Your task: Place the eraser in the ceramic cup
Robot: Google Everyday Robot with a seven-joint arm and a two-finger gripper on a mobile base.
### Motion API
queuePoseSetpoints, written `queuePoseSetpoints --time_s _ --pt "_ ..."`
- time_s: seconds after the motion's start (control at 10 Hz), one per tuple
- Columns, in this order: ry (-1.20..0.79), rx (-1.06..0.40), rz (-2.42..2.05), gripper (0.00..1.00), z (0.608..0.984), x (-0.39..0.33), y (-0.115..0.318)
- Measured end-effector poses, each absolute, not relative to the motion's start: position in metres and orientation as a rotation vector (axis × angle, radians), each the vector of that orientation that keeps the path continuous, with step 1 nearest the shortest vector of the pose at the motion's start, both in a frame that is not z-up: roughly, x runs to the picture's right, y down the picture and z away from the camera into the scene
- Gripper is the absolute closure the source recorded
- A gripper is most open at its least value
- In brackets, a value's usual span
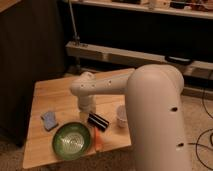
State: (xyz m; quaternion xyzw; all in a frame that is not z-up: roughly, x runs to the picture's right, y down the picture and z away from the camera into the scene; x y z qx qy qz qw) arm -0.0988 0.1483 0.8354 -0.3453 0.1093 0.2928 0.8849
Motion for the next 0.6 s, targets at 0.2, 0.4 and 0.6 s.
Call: queuePoseSetpoints --time_s 0.2,0.4,0.6 --pt "0.230 -0.694 0.624 0.42 0.842 -0.093 0.137" --pt "0.235 -0.686 0.633 0.42 0.847 -0.091 0.135" --pt "0.237 -0.688 0.639 0.42 0.851 -0.090 0.137"
